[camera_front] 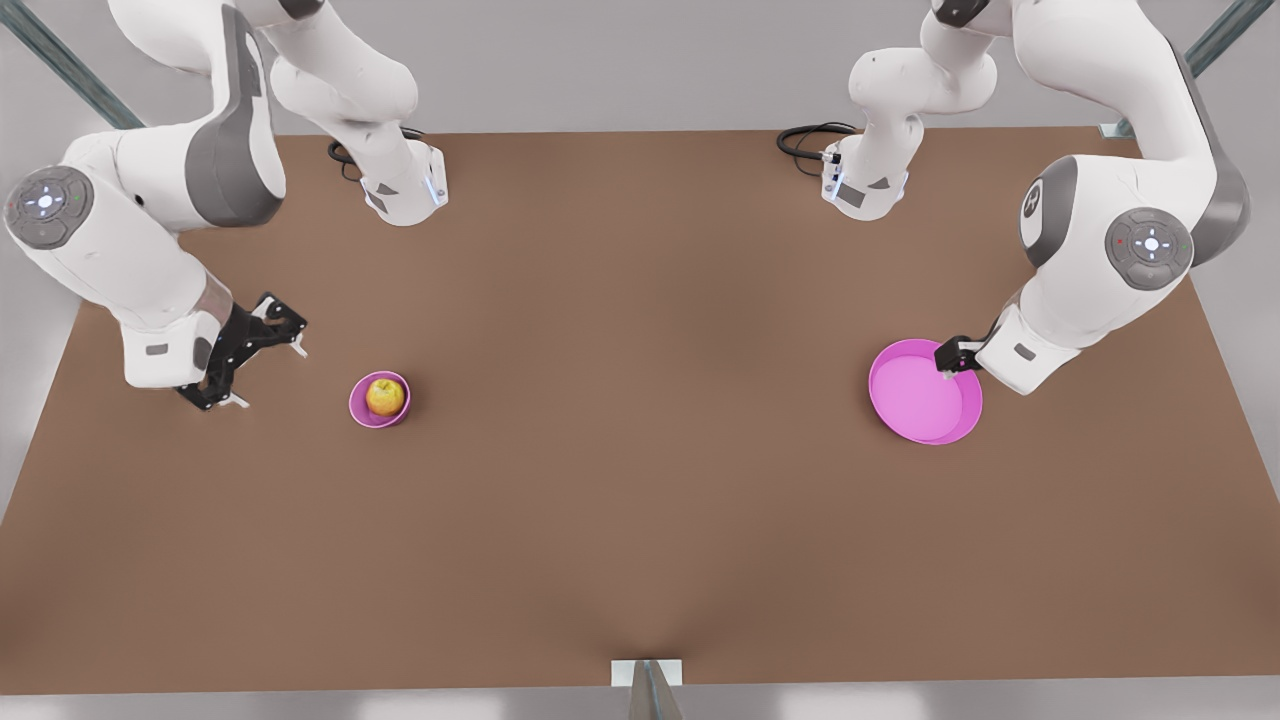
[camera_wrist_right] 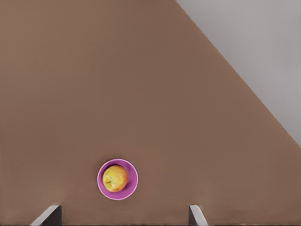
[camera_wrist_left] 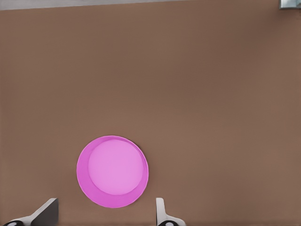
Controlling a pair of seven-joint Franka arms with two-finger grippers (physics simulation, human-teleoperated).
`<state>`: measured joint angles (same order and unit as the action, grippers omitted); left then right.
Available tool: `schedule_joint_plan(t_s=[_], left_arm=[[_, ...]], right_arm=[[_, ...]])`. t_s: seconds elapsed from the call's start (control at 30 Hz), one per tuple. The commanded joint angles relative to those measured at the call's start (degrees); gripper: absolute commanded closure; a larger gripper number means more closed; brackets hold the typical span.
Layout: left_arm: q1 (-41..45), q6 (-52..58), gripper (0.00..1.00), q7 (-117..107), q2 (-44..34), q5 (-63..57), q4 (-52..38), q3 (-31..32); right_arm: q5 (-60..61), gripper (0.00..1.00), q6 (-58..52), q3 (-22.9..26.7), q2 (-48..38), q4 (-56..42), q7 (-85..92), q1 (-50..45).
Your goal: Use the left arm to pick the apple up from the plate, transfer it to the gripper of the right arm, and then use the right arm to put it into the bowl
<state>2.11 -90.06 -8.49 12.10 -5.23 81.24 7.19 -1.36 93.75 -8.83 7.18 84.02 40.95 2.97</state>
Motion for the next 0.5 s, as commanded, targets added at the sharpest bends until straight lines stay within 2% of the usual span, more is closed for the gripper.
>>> schedule_joint_plan(t_s=[0.0,0.47], left_arm=[[0.00,-0.03,0.00,2.87,-0.05,-0.04,-0.03,0.02],[0.08,-0.20,0.00,2.87,0.30,-0.04,-0.03,0.02]], right_arm=[[0.30,0.00,-2.35,5.58,-0.86,1.50,-40.07,-1.91],[1.27,0.00,-2.43,4.96,0.99,-1.58,-47.54,-2.70]])
